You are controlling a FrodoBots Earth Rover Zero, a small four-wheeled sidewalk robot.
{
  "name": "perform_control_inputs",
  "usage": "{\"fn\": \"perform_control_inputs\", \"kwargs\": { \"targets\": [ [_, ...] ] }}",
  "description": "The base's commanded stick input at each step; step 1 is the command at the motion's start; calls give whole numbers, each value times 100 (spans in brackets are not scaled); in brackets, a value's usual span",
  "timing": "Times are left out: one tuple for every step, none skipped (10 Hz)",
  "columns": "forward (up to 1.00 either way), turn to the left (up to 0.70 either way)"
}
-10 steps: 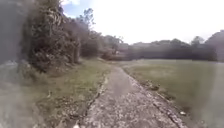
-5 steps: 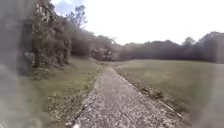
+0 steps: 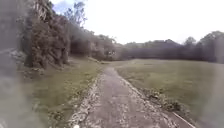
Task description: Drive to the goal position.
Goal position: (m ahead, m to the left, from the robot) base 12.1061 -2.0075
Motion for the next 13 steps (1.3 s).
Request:
{"fn": "perform_control_inputs", "kwargs": {
  "targets": [
    [100,0],
    [100,0],
    [100,0],
    [100,0],
    [100,0],
    [100,0],
    [100,0],
    [100,0],
    [100,0],
    [100,0],
    [100,0],
    [100,0],
    [100,0]
  ]
}}
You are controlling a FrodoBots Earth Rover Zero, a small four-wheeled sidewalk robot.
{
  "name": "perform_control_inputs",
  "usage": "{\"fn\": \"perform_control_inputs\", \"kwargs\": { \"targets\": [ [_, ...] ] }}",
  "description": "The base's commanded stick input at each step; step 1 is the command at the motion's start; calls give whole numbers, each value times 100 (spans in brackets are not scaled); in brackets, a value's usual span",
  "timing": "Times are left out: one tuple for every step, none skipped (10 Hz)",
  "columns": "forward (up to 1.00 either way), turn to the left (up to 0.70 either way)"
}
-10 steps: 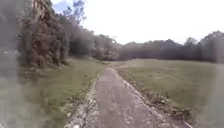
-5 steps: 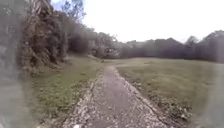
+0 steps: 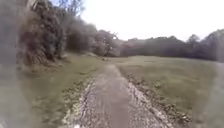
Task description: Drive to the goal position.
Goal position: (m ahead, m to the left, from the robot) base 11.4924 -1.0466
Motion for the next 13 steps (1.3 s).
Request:
{"fn": "perform_control_inputs", "kwargs": {
  "targets": [
    [100,0],
    [100,0],
    [100,0],
    [100,0],
    [100,0],
    [100,0],
    [100,0],
    [100,0],
    [100,0],
    [100,0],
    [100,0],
    [100,0],
    [100,0]
  ]
}}
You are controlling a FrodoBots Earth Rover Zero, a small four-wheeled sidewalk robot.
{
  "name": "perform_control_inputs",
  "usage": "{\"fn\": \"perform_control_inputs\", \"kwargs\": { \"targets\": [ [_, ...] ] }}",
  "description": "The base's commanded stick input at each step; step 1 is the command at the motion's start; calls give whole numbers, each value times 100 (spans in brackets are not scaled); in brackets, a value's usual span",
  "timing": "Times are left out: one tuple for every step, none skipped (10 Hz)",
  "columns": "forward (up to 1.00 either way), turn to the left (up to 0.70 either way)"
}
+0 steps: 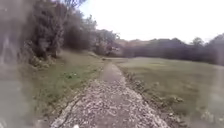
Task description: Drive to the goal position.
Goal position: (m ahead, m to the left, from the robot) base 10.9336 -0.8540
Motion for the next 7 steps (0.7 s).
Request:
{"fn": "perform_control_inputs", "kwargs": {
  "targets": [
    [100,0],
    [100,0],
    [100,0],
    [100,0],
    [100,0],
    [100,0],
    [100,0]
  ]
}}
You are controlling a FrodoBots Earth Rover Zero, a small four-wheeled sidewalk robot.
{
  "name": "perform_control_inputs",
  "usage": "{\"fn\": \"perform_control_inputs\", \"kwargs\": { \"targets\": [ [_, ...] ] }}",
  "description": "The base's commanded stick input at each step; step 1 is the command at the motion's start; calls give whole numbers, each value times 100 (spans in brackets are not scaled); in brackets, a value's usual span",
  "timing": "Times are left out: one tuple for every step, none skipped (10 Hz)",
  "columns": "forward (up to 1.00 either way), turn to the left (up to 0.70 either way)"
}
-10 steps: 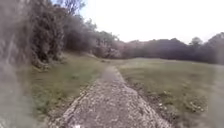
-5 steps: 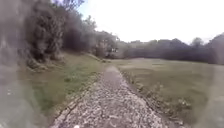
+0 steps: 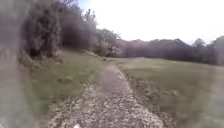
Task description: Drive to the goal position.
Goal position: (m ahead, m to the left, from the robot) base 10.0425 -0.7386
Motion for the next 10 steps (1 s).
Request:
{"fn": "perform_control_inputs", "kwargs": {
  "targets": [
    [100,0],
    [100,0],
    [100,0],
    [100,13],
    [100,22],
    [100,23],
    [100,9],
    [100,0],
    [100,0],
    [100,0]
  ]
}}
